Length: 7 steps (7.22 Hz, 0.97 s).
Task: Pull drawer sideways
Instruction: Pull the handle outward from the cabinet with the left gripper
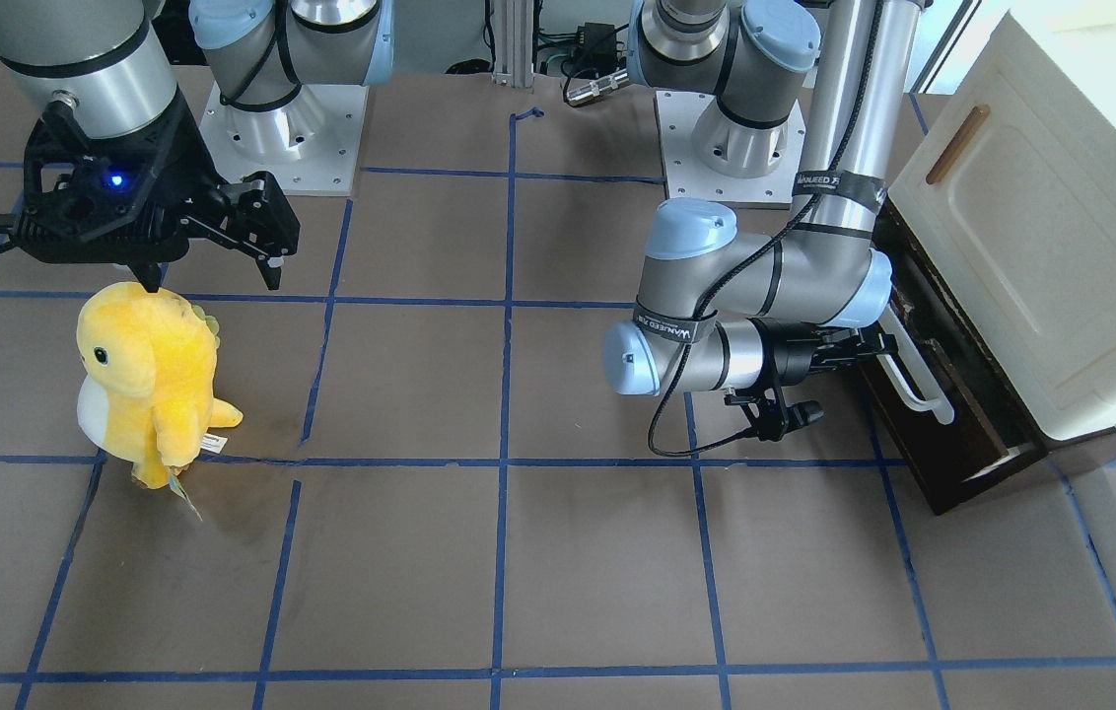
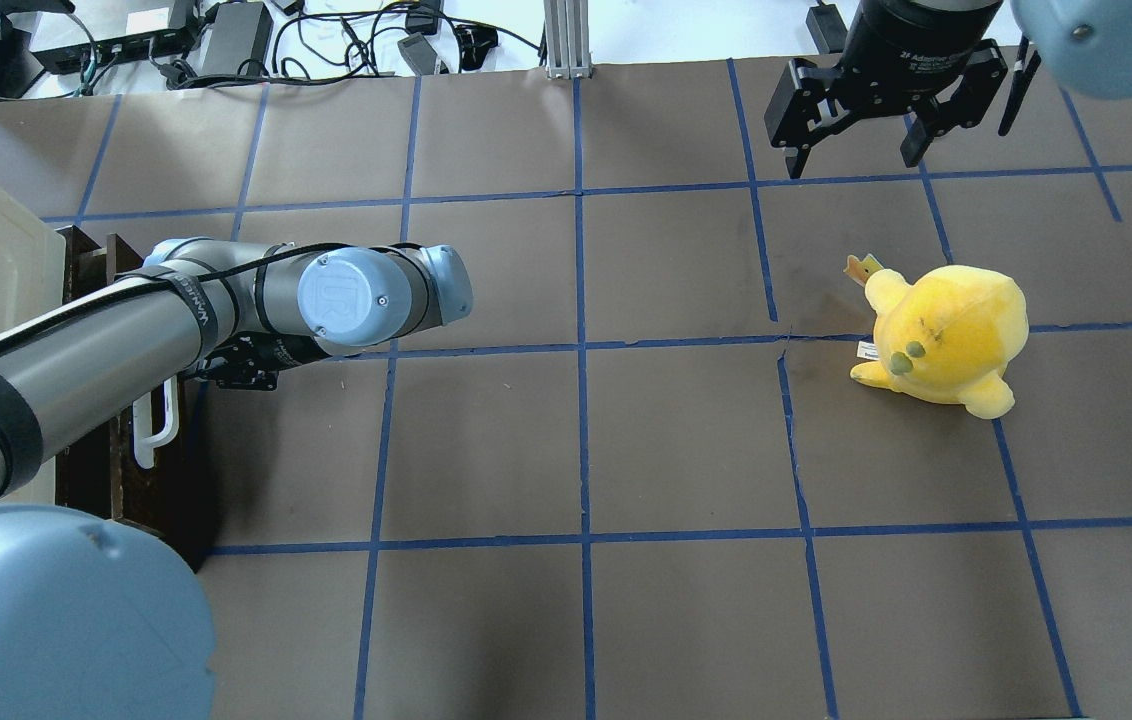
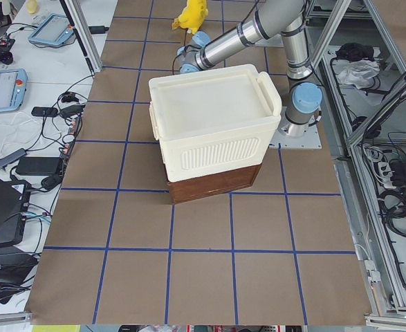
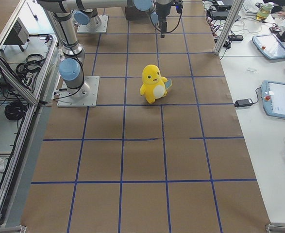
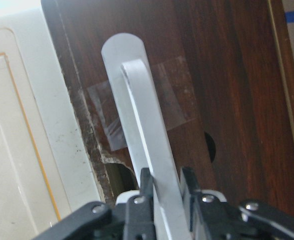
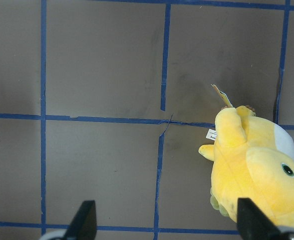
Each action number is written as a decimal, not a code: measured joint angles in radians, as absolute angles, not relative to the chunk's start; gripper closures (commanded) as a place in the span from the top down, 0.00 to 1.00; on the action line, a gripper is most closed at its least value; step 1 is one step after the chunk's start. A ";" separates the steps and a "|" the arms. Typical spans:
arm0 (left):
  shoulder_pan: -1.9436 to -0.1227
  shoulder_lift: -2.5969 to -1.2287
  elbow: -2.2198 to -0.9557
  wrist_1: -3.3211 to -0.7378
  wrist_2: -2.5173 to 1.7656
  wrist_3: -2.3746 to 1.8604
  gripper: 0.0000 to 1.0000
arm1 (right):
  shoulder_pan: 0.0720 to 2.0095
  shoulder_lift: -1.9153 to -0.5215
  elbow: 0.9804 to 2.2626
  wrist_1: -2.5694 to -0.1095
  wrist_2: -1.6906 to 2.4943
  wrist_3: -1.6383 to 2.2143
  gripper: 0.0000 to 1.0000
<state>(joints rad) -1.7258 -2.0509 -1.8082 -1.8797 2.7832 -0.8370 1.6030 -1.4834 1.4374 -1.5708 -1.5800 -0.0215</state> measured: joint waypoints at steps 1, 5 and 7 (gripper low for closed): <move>-1.735 -2.051 -1.808 -1.879 2.783 -0.836 0.14 | 1.603 -1.483 1.437 -1.571 -1.580 -0.022 1.00; -1.768 -2.047 -1.807 -1.880 2.782 -0.835 0.13 | 1.603 -1.483 1.437 -1.571 -1.580 -0.021 1.00; -1.785 -2.045 -1.806 -1.879 2.784 -0.833 0.13 | 1.603 -1.483 1.437 -1.571 -1.580 -0.022 1.00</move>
<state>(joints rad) -1.7846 -2.0450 -1.8060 -1.8793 2.7836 -0.8333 1.6030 -1.4834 1.4373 -1.5708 -1.5800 -0.0221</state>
